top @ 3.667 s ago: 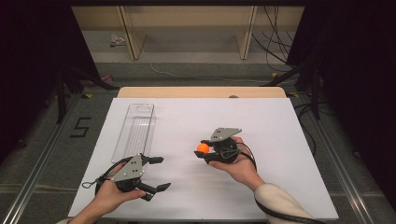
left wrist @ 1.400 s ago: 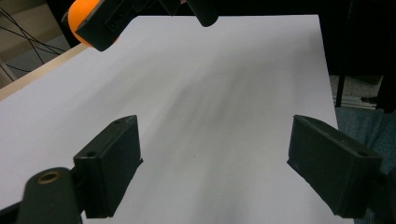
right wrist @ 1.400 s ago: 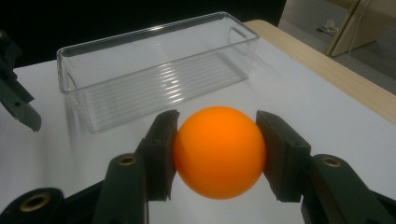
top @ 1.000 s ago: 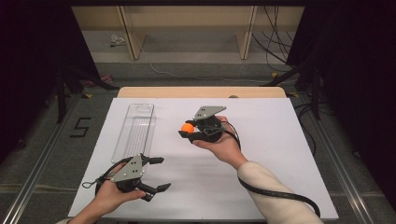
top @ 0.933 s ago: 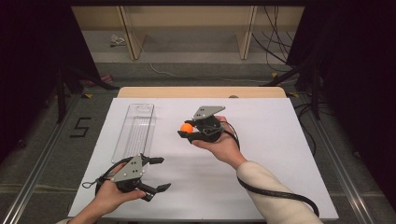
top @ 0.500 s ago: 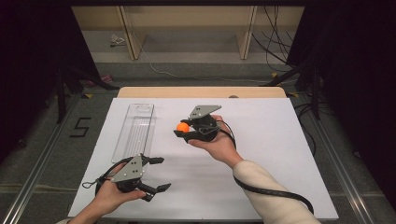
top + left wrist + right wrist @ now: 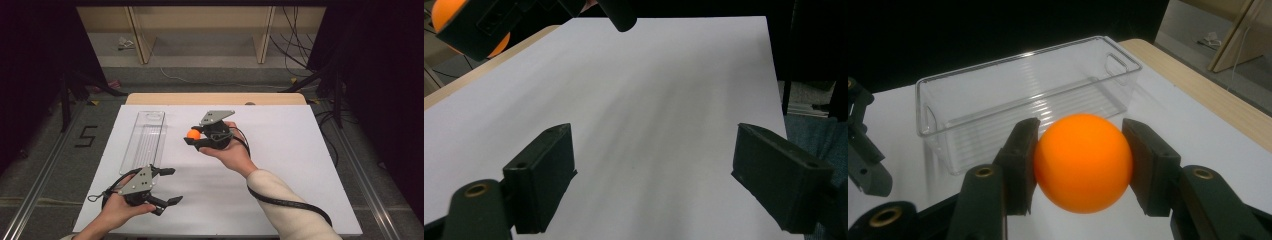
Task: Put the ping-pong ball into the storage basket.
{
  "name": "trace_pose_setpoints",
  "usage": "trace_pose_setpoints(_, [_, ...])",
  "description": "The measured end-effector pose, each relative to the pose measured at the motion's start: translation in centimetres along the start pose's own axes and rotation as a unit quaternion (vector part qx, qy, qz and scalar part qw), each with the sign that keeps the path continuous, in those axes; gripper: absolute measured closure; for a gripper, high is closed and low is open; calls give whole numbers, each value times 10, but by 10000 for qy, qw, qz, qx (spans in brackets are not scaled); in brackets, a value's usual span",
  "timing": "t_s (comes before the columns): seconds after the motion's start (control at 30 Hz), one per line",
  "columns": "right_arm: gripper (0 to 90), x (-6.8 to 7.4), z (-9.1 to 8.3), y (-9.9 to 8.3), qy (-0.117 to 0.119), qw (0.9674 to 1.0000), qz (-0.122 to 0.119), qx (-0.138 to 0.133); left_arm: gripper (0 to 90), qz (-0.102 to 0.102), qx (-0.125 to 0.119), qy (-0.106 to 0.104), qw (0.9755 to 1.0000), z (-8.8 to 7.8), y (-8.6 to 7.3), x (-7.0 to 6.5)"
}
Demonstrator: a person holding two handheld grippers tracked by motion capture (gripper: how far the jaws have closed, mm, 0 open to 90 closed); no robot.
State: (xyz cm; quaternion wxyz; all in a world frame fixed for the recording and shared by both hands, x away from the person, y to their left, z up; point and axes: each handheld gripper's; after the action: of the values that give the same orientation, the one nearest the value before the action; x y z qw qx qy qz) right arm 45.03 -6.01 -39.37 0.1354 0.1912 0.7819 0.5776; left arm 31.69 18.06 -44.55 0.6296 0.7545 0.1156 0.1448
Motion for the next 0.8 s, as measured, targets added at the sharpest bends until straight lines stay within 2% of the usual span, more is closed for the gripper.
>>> trace_pose_setpoints(0.37, [515, 1, 6, 1, 28, 10000, -30, 56, 167, 46, 12, -6, 10000, 0, 0, 1])
trace_pose_setpoints(0.8, [515, 1, 10, 3, 50, 9999, -64, 63, 169, 9, 10, 17, 10000, 0, 0, 1])
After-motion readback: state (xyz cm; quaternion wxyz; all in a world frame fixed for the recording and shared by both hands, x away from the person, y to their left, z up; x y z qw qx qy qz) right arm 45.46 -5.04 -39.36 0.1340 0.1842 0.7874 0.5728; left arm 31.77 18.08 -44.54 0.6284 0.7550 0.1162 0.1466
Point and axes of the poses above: each handheld gripper's, and its own axes: z roughly forward along the jaws, y roughly out of its top, x roughly to its left, and after that the axes turned 13 degrees about -x, right-handed
